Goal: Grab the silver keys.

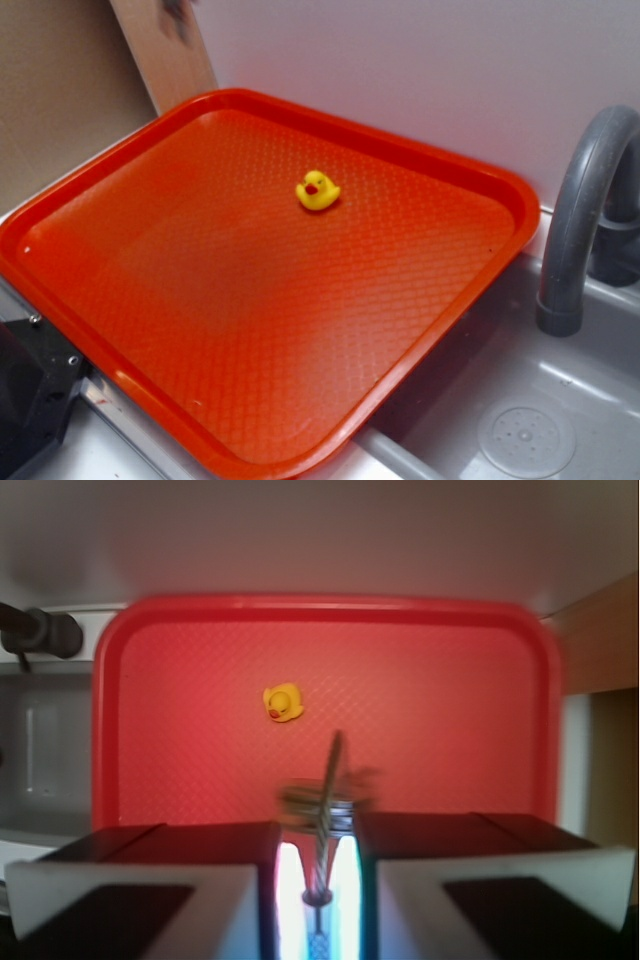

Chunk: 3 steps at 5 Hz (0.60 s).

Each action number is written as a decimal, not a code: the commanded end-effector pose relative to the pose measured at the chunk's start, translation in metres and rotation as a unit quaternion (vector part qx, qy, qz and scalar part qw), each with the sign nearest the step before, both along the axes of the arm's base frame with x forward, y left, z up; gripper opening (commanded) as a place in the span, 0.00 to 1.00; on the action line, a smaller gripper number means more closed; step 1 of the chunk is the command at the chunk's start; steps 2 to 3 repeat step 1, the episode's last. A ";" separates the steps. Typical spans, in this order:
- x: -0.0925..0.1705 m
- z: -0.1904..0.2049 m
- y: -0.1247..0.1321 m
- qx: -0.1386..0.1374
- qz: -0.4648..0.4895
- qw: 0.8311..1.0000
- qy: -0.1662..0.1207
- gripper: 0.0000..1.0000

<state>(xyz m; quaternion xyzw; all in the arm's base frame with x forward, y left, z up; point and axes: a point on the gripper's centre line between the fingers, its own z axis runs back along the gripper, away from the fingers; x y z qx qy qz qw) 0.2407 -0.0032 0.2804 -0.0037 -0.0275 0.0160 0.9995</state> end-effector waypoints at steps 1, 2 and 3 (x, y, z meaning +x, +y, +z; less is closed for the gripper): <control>-0.031 0.017 0.009 0.006 0.025 0.999 -0.047 0.00; -0.031 0.017 0.009 0.006 0.025 0.999 -0.047 0.00; -0.031 0.017 0.009 0.006 0.025 0.999 -0.047 0.00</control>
